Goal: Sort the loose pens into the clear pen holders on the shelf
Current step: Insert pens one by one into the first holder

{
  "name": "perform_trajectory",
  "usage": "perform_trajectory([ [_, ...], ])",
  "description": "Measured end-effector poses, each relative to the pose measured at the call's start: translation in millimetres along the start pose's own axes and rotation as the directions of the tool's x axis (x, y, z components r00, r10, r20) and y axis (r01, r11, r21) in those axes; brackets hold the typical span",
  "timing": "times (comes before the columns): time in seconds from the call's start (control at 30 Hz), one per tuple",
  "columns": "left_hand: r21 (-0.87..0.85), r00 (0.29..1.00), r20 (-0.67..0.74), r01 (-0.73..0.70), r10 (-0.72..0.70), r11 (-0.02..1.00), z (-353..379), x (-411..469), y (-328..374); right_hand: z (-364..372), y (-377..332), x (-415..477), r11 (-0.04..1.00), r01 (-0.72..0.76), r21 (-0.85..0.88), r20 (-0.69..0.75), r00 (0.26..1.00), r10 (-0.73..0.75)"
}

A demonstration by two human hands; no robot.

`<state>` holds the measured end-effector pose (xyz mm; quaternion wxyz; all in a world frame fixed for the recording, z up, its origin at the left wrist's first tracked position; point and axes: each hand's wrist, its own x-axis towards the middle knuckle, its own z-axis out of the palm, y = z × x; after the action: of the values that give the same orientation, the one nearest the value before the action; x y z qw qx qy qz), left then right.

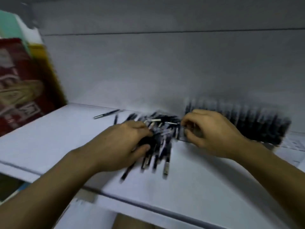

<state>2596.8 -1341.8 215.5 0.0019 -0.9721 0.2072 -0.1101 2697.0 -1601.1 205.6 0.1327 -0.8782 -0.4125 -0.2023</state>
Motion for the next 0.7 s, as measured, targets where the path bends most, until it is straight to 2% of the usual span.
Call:
perform_trajectory([
  [0.1, 0.003, 0.987, 0.041, 0.155, -0.155, 0.988, -5, -22, -28, 15, -24, 35, 0.998, -0.014, 0.063, 0.012, 1.0, 0.013],
  [0.2, -0.011, 0.964, 0.041, 0.263, -0.262, 0.965, -3, -34, -51, 34, -41, 50, 0.989, -0.074, 0.13, -0.037, 0.996, 0.079],
  [0.33, -0.044, 0.921, 0.047, 0.388, -0.386, 0.92, 17, -2, -92, 60, -54, 55, 0.97, -0.142, 0.198, -0.086, 0.983, 0.161],
  [0.4, -0.012, 0.872, 0.058, 0.487, -0.485, 0.873, 33, 28, -120, 70, -58, 52, 0.971, -0.13, 0.199, -0.077, 0.986, 0.147],
  [0.5, 0.002, 0.753, 0.119, 0.652, -0.648, 0.758, 57, 64, -156, 77, -59, 48, 0.977, -0.091, 0.191, -0.087, 0.99, 0.11],
  [0.53, -0.011, 0.734, 0.142, 0.672, -0.664, 0.741, 64, 70, -163, 78, -59, 47, 0.977, -0.087, 0.197, -0.092, 0.99, 0.107],
  [0.7, -0.001, 0.747, 0.203, 0.647, -0.633, 0.763, 74, 86, -167, 86, -49, 48, 0.977, -0.112, 0.184, -0.059, 0.99, 0.124],
])
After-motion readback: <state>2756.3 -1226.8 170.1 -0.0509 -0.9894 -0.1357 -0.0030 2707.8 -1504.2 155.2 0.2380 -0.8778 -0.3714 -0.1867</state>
